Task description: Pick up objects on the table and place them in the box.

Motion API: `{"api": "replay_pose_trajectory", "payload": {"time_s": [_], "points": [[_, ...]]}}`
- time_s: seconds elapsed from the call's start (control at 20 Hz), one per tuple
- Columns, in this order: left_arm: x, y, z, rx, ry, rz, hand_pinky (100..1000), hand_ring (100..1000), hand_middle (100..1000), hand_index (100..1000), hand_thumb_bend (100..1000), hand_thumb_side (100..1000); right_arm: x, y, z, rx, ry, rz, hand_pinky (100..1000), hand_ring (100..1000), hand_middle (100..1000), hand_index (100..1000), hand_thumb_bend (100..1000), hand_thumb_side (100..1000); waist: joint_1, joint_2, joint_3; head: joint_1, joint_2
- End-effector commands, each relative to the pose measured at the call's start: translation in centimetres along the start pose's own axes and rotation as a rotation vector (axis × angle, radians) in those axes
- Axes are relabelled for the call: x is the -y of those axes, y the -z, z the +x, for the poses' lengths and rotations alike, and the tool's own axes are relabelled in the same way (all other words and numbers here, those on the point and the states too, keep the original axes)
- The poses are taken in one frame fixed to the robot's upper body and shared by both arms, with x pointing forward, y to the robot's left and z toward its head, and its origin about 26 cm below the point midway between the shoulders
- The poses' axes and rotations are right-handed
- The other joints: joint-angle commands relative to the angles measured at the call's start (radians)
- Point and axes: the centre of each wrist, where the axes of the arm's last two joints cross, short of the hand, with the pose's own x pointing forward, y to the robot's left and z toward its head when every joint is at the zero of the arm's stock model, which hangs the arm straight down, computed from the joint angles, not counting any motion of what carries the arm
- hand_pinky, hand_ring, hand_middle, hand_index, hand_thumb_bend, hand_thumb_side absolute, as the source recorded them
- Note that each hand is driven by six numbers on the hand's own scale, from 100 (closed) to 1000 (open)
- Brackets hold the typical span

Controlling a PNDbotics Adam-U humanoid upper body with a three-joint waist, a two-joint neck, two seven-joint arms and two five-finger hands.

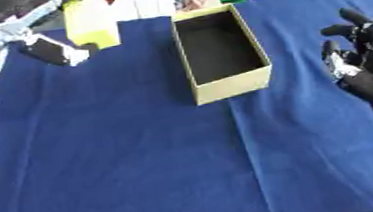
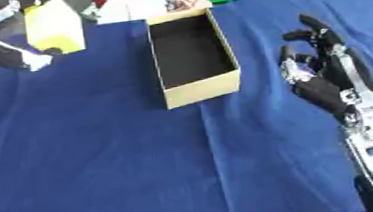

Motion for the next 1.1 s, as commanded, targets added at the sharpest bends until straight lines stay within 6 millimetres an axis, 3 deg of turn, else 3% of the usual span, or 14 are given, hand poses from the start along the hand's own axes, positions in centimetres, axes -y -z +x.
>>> {"api": "replay_pose_trajectory", "payload": {"time_s": [0.05, 0.1, 0.15, 0.5, 0.9, 1.1], "points": [[-0.1, 2.1, 1.3, 0.029, 0.019, 0.035, 748, 688, 501, 793, 100, 228, -0.3, 0.6, 0.9, 0.037, 0.009, 0.031, 774, 1000, 745, 970, 100, 249, -0.001, -0.017, -0.011, 0.013, -0.018], [0.2, 2.8, 1.7, 0.036, 0.018, 0.04, 748, 687, 503, 794, 119, 365, -0.4, 0.7, 1.0, 0.041, 0.013, 0.039, 774, 1000, 744, 970, 100, 189, 0.0, -0.015, -0.018, 0.016, -0.021], [0.4, 3.4, 2.1, 0.042, 0.019, 0.045, 748, 686, 505, 796, 100, 227, -0.6, 0.7, 1.1, 0.045, 0.018, 0.049, 774, 1000, 745, 970, 100, 248, 0.001, -0.013, -0.026, 0.02, -0.024], [3.0, 6.7, 5.0, 0.093, 0.016, 0.077, 750, 687, 550, 805, 100, 227, -1.9, 1.1, 1.4, 0.058, 0.05, 0.108, 774, 1000, 745, 972, 100, 243, 0.007, -0.003, -0.062, 0.041, -0.036], [5.5, 7.8, 6.1, 0.132, 0.02, 0.082, 763, 728, 663, 840, 100, 231, -2.2, 1.3, 1.5, 0.064, 0.062, 0.128, 774, 1000, 745, 972, 100, 236, 0.01, 0.003, -0.082, 0.046, -0.04], [5.7, 7.8, 6.3, 0.155, 0.024, 0.044, 788, 779, 768, 889, 201, 246, -2.3, 1.3, 1.5, 0.064, 0.063, 0.129, 773, 1000, 745, 972, 100, 243, 0.011, 0.003, -0.081, 0.045, -0.04]]}}
